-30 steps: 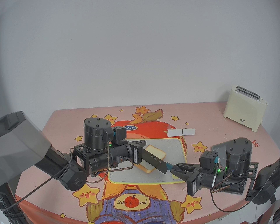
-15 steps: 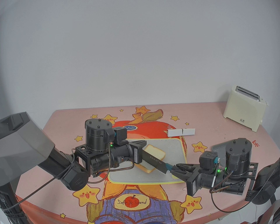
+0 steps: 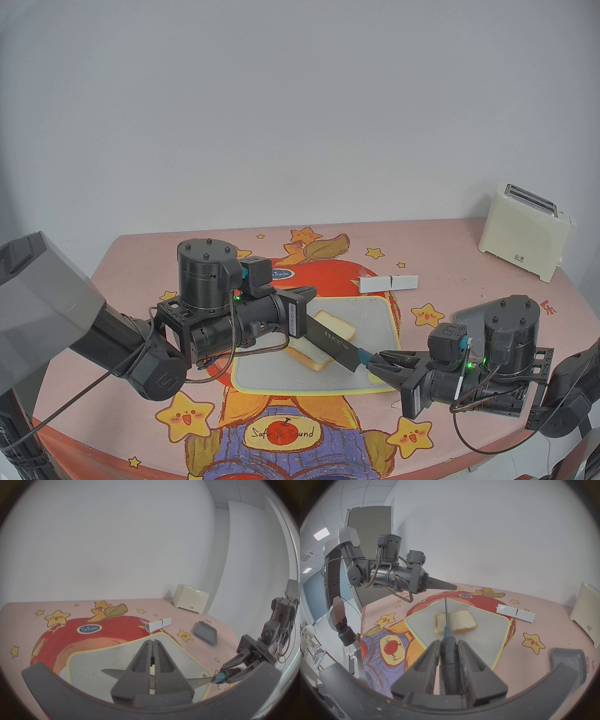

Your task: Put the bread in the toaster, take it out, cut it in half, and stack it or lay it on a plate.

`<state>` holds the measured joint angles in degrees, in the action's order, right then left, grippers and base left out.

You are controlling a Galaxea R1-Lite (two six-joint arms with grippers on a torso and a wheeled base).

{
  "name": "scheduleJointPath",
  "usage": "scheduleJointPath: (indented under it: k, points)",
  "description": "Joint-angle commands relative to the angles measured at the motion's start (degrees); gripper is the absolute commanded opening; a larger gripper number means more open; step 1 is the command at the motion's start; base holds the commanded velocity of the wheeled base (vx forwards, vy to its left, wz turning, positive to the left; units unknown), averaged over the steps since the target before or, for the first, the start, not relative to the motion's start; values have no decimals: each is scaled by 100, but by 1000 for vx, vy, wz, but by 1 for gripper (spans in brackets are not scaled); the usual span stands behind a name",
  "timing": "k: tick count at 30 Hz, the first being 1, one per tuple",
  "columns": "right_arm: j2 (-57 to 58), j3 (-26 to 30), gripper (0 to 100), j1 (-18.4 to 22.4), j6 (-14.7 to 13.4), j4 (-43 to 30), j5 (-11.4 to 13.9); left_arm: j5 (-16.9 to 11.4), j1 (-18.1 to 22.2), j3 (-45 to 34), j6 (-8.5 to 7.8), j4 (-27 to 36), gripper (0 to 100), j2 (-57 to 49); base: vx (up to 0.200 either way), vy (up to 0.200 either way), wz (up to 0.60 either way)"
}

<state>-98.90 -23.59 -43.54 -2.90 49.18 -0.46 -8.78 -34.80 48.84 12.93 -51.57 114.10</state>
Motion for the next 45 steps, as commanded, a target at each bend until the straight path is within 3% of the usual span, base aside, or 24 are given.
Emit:
scheduleJointPath:
  k: [1, 20, 45]
  points:
    - [29, -5, 0, 13, 0, 22, 2, -1, 26, -23, -1, 6, 0, -231, 0, 0, 0]
    - [29, -14, 0, -5, 0, 22, 2, -1, -70, -304, 7, -73, 0, 270, 0, 0, 0]
    - [29, -41, 0, 21, -17, 31, 2, -1, -53, -533, 34, -398, 0, -125, 0, 0, 0]
